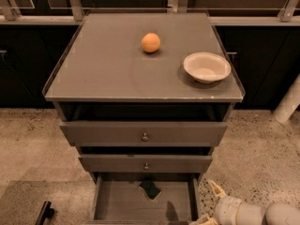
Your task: Pick sponge from bottom drawer and place on counter
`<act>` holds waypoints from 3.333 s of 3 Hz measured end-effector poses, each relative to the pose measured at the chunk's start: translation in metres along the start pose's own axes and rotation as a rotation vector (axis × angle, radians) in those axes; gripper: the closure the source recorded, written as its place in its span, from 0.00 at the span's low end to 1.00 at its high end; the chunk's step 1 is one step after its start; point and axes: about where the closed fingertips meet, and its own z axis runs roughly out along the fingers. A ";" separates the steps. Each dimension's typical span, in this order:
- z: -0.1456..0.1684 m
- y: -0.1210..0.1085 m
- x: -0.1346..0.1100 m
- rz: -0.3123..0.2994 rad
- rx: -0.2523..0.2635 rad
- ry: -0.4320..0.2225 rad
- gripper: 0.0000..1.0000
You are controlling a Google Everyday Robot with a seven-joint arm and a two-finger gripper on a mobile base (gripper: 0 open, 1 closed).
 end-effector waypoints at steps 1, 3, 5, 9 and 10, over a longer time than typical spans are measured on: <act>0.022 0.006 0.021 0.058 -0.011 -0.019 0.00; 0.053 -0.005 0.037 0.072 0.047 -0.024 0.00; 0.154 -0.018 0.039 0.039 0.053 -0.042 0.00; 0.290 0.012 0.060 0.038 -0.080 -0.003 0.00; 0.304 -0.002 0.084 0.039 -0.126 -0.013 0.00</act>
Offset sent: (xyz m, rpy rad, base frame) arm 0.0020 -0.0041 -0.0264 0.0413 -0.0161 -0.1068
